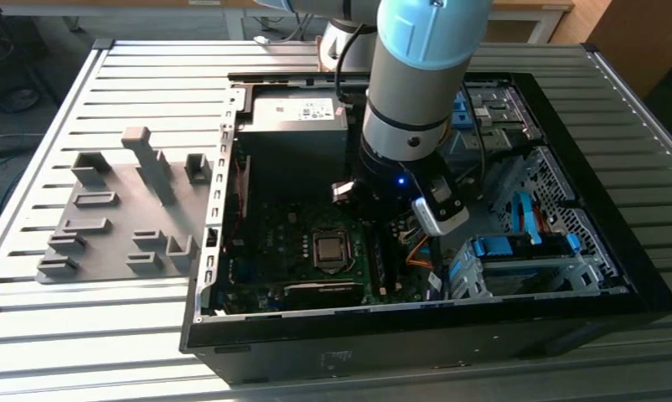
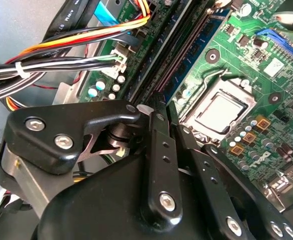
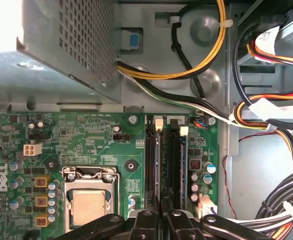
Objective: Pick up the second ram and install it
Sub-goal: 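Insert the second ram into the second slot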
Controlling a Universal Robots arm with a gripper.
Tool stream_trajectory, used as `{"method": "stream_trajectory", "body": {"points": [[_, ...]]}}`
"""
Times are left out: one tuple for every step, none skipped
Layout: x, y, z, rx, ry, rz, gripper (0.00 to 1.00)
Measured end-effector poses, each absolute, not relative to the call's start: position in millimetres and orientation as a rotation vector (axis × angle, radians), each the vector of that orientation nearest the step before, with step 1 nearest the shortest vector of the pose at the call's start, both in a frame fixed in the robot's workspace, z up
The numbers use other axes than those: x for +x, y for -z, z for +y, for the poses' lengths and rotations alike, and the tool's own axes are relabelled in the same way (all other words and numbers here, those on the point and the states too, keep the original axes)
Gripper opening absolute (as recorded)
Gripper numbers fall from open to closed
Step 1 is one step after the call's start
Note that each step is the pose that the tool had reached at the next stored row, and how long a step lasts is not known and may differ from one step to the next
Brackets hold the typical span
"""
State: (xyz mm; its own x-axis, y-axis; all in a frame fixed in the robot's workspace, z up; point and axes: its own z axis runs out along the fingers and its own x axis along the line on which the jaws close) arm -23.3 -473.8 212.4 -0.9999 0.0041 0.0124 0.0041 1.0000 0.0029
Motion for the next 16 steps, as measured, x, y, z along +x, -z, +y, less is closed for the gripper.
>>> {"method": "stream_trajectory", "body": {"points": [[-23.3, -212.2, -473.7, -0.006, 0.005, -3.129, 0.14], [-23.3, -212.0, -473.8, -0.006, 0.005, -3.129, 0.14], [-23.3, -212.0, -473.7, -0.007, 0.005, -3.129, 0.14], [-23.3, -212.0, -473.7, -0.007, 0.005, -3.129, 0.14], [-23.4, -212.0, -473.7, -0.007, 0.005, -3.129, 0.14], [-23.4, -212.2, -473.7, -0.007, 0.006, -3.129, 0.14], [-23.5, -212.6, -473.7, -0.008, 0.005, -3.129, 0.14], [-23.6, -213.1, -473.7, -0.009, 0.005, -3.129, 0.14], [-23.8, -213.6, -473.7, -0.010, 0.005, -3.129, 0.14], [-24.0, -214.1, -473.7, -0.012, 0.005, -3.129, 0.14], [-24.1, -214.9, -473.8, -0.014, 0.005, -3.129, 0.14], [-24.1, -215.4, -473.7, -0.015, 0.005, -3.129, 0.14], [-24.2, -215.6, -473.7, -0.016, 0.005, -3.129, 0.14], [-24.2, -216.2, -473.7, -0.018, 0.005, -3.129, 0.14], [-24.2, -216.4, -473.7, -0.020, 0.005, -3.129, 0.14], [-24.3, -216.8, -473.7, -0.023, 0.005, -3.129, 0.14]]}}
